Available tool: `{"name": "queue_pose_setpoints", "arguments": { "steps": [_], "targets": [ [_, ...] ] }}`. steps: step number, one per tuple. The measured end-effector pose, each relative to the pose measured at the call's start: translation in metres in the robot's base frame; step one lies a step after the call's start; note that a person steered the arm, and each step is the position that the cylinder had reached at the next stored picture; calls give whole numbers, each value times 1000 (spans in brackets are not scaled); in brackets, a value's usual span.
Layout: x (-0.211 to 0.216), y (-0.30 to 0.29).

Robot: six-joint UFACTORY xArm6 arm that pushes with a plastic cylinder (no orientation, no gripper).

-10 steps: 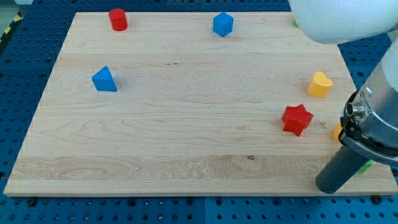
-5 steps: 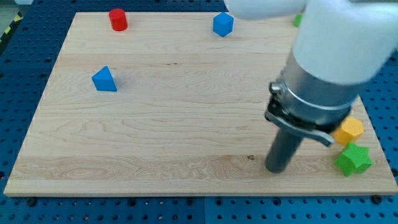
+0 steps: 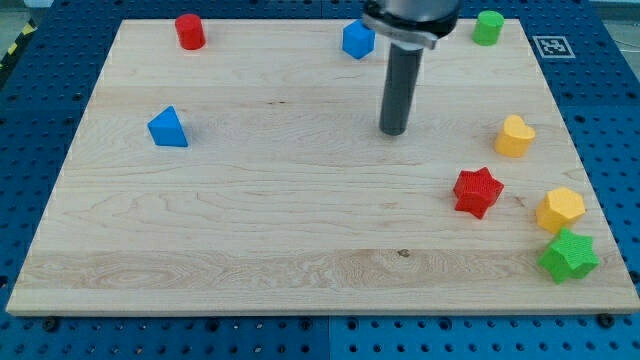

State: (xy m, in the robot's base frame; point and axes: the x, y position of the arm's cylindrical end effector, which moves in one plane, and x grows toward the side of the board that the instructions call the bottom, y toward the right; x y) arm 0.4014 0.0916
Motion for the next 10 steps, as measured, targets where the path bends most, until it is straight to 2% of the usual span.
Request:
{"name": "queue_pose_setpoints", "arguments": {
  "steps": [3,4,8,10],
  "targets": [
    [-53,50],
    [-58,94],
    [-40,174],
    [-27,236]
  ]
}}
